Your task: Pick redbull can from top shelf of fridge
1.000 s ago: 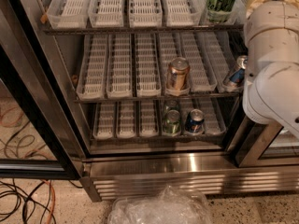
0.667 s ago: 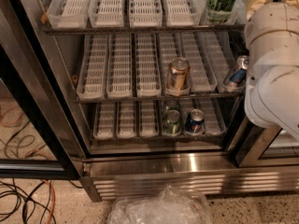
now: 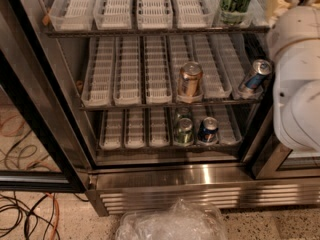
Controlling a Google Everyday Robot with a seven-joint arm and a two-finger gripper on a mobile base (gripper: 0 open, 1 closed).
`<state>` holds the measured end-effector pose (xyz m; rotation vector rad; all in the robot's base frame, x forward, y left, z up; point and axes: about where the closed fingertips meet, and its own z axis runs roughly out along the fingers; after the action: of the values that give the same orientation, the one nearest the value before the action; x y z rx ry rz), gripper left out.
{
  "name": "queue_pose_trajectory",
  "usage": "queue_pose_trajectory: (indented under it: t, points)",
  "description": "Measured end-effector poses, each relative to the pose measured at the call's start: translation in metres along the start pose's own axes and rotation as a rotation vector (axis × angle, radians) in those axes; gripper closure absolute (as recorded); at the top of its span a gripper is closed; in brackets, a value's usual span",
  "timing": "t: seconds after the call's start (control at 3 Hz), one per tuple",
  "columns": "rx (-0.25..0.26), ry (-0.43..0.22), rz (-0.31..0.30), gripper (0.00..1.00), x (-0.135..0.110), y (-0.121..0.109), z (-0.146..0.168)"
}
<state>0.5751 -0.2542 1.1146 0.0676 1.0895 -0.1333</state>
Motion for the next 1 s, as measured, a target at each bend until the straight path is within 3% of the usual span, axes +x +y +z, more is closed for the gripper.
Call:
queue_pose_trajectory:
  t: [0.67,1.0]
  points:
    - [-0.097,0.102,0.026,1.00,-0.003,0.007,-0.046]
    - [-0.181,0.155,0.045,1.00,-0.001,0.014,-0.067]
